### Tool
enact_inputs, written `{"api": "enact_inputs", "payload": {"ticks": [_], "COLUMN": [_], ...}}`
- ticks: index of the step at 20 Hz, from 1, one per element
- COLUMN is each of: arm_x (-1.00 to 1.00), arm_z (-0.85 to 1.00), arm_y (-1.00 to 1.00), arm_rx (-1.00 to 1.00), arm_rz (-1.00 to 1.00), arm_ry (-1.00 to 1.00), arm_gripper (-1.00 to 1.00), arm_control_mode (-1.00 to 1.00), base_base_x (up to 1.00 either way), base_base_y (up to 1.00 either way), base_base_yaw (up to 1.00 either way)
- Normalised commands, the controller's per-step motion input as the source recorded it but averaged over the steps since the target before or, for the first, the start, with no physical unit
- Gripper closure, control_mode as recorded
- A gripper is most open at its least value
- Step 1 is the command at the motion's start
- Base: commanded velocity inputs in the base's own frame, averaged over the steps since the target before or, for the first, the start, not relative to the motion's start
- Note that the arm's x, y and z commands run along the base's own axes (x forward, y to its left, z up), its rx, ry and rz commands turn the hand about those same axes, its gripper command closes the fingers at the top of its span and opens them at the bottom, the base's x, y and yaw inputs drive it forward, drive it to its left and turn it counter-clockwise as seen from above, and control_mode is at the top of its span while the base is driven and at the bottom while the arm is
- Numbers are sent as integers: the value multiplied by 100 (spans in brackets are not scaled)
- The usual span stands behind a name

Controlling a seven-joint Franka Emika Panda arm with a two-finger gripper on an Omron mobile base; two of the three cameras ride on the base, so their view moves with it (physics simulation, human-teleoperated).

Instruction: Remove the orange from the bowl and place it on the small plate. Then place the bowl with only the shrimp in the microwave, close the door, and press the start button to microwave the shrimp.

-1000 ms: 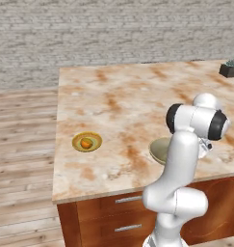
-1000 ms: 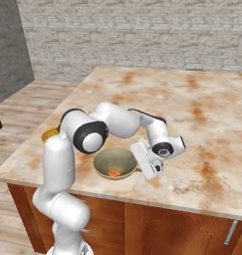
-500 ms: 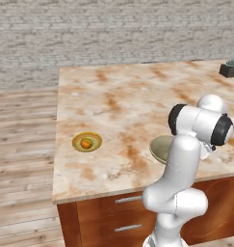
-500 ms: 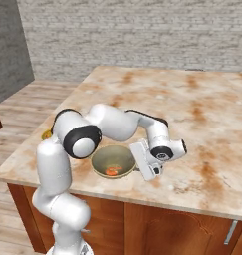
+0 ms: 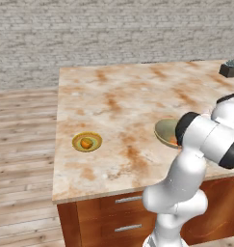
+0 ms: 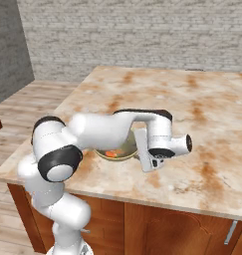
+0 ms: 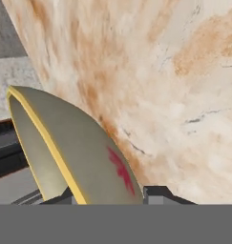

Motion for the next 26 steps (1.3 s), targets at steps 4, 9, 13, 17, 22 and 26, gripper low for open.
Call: {"api": "enact_inputs", "payload": {"ticks": [4, 9, 13, 17, 22, 26], "arm_x": [-54, -74, -53, -23, -16, -25], "arm_z": [49, 26, 63, 37, 0, 0], "arm_y": [58, 97, 83, 62, 11, 3], "arm_rx": [0, 0, 0, -7, -2, 0], "arm_rz": [-37, -25, -24, -10, 0, 0], "arm_ry": [-9, 0, 0, 13, 0, -6], "arm_gripper": [100, 100, 100, 100, 100, 100], "arm_control_mode": [-100, -100, -100, -100, -100, 100], "base_base_x": [0, 0, 0, 0, 0, -74], "base_base_y": [0, 0, 0, 0, 0, 61], "base_base_yaw": [0, 0, 0, 0, 0, 17]}}
